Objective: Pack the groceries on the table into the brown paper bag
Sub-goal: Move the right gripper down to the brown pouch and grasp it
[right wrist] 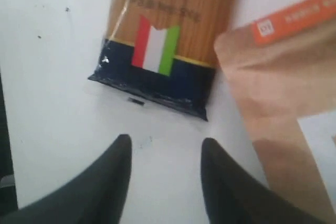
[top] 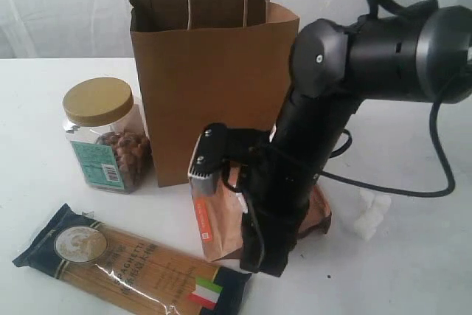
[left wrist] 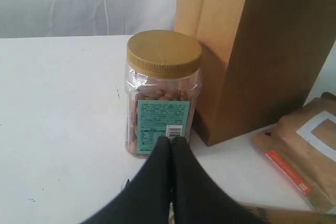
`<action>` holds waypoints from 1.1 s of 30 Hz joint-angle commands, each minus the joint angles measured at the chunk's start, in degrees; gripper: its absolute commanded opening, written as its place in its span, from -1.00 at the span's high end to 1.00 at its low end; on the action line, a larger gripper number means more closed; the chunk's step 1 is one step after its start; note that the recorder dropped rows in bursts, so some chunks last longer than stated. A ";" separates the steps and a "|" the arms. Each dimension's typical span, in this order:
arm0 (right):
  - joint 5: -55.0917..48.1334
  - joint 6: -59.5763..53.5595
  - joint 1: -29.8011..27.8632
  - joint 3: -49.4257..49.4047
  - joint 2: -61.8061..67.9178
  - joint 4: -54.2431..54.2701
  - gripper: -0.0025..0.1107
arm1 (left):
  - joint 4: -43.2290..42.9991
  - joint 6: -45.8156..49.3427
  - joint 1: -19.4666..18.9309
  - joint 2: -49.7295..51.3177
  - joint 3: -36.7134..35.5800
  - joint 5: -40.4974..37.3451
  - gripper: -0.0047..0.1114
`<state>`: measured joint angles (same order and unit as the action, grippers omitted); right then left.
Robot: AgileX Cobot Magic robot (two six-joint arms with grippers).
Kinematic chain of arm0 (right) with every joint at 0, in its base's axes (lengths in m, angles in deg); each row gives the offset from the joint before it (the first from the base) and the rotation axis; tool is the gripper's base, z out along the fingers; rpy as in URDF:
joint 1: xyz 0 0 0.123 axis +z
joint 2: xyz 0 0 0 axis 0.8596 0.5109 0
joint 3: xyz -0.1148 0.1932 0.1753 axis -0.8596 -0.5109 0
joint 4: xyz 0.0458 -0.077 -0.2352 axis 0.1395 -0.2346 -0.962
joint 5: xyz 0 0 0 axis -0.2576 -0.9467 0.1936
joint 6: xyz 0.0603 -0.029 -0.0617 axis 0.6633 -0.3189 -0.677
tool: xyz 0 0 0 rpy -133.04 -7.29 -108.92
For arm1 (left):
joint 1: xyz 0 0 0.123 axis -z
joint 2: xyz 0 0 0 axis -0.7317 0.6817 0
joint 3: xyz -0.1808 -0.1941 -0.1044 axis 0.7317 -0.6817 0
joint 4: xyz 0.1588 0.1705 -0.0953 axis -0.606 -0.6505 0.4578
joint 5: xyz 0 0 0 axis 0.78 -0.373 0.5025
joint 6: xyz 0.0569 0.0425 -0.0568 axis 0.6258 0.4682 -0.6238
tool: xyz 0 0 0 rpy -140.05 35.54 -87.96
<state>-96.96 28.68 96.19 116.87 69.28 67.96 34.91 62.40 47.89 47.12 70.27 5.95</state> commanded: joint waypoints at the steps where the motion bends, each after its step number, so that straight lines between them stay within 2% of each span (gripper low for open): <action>1: 5.60 -3.92 3.16 -0.18 0.07 -1.59 -0.06 | 0.67 -0.10 0.49 -0.22 -0.24 -0.28 0.92; 8: 13.10 -4.62 6.06 -0.18 3.12 -9.55 -0.34 | 0.67 -0.10 0.49 -0.22 -0.24 -0.41 0.92; 16: 15.06 -4.75 7.16 -0.18 9.41 -17.00 -0.35 | 0.67 -0.10 0.49 -0.22 -0.24 -0.41 0.92; 21: 20.66 -4.22 7.21 -0.18 10.25 -18.41 -0.35 | 0.67 -0.10 0.49 -0.22 -0.24 -0.41 0.92; 27: 24.84 -4.22 7.63 -0.18 10.37 -25.86 -0.19 | 0.67 -0.10 0.49 -0.22 -0.24 -0.30 0.92; 31: 24.84 -4.22 7.68 -0.18 10.37 -26.44 -0.15 | 0.67 -0.10 0.49 -0.22 -0.24 -0.30 0.92; 32: 24.72 -4.19 7.68 -0.18 10.37 -26.85 -0.10 | 0.67 -0.10 0.49 -0.22 -0.24 -0.30 0.92; 33: 24.72 -3.41 7.68 -0.18 10.37 -27.72 0.06 | 0.67 -0.10 0.49 -0.22 -0.24 -0.30 0.92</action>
<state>-71.99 24.35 103.74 116.87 79.47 41.50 34.91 62.40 47.89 47.12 70.27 5.95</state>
